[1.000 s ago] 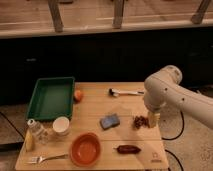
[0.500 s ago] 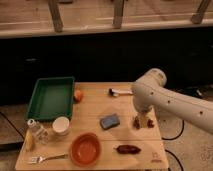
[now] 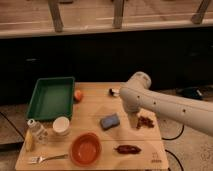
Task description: Wipe tray with sponge
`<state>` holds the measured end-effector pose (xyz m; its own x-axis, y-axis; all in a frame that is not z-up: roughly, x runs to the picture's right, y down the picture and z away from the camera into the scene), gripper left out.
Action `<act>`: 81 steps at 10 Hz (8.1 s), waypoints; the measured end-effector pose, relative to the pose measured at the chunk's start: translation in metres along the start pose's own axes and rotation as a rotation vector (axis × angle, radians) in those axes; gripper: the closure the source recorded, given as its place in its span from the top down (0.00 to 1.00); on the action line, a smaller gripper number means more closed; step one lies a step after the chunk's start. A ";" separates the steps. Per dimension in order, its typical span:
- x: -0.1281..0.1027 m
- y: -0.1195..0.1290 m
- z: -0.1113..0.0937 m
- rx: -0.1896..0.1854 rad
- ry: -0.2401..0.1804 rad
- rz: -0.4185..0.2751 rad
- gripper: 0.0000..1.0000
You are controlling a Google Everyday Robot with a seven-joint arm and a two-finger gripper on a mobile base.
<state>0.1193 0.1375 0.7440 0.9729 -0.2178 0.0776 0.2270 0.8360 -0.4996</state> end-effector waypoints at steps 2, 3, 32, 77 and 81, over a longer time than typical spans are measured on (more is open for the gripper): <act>-0.018 -0.007 0.008 0.008 -0.004 -0.038 0.80; -0.021 -0.008 0.015 0.008 -0.010 -0.045 0.80; -0.066 -0.033 0.108 -0.018 -0.175 -0.063 0.74; -0.205 -0.157 -0.034 0.194 -0.164 -0.321 0.02; -0.228 -0.184 -0.034 0.216 -0.161 -0.378 0.02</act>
<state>-0.1459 0.0166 0.7891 0.8109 -0.4608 0.3608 0.5543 0.8025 -0.2209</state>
